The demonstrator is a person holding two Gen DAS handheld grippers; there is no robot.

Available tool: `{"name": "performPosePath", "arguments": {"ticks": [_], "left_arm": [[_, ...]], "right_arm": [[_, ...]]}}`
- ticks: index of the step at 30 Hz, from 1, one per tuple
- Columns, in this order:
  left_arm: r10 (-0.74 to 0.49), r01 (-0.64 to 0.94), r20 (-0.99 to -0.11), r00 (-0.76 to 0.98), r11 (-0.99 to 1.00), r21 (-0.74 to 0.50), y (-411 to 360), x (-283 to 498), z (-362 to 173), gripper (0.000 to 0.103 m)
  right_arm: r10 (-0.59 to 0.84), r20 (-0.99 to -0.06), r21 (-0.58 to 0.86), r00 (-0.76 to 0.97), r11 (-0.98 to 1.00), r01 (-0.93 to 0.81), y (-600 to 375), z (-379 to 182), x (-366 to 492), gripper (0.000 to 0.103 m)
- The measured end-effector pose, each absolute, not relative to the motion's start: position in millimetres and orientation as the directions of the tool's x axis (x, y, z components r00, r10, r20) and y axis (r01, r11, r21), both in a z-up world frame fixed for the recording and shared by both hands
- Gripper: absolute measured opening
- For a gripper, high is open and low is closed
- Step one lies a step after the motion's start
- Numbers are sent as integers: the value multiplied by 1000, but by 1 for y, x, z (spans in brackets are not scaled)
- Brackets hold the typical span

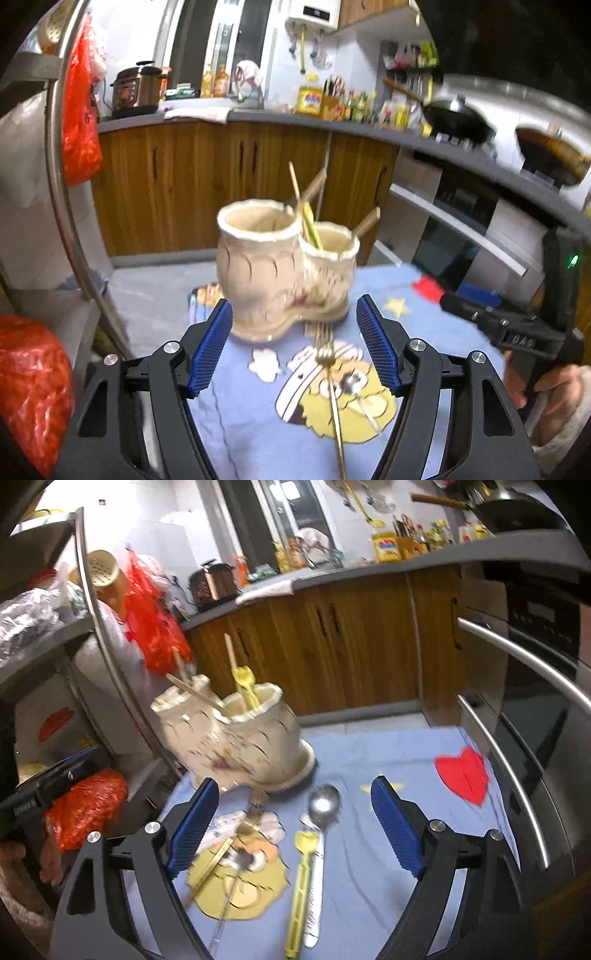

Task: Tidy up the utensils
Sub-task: 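Move the right tool to a silver spoon while the left tool goes to a gold fork, then close the left tool on the gold fork while the right tool grasps the silver spoon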

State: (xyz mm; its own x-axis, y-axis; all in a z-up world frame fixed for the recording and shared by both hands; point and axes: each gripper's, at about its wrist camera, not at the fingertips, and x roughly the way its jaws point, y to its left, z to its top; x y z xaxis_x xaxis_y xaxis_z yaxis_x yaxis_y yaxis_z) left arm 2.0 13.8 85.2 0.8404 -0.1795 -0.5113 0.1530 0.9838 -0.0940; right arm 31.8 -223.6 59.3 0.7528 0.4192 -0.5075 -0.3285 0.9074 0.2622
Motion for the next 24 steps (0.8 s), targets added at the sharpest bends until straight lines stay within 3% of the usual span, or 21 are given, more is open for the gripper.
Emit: {"name": "performPosePath", "arguments": {"ticks": [11, 19, 22, 24], "left_arm": [[-114, 114, -591, 798, 993, -37, -11, 24, 31, 70], [-106, 119, -656, 747, 993, -25, -17, 39, 6, 67], [-112, 135, -682, 723, 991, -19, -22, 43, 0, 56], [-118, 147, -698, 706, 989, -18, -25, 45, -3, 47]], "right_arm": [[342, -622, 194, 704, 939, -285, -227, 13, 44, 80], [327, -699, 131, 636, 933, -335, -212, -8, 55, 37], [333, -720, 133, 609, 927, -350, -207, -13, 59, 25], [343, -731, 147, 590, 923, -355, -206, -16, 61, 23]]}}
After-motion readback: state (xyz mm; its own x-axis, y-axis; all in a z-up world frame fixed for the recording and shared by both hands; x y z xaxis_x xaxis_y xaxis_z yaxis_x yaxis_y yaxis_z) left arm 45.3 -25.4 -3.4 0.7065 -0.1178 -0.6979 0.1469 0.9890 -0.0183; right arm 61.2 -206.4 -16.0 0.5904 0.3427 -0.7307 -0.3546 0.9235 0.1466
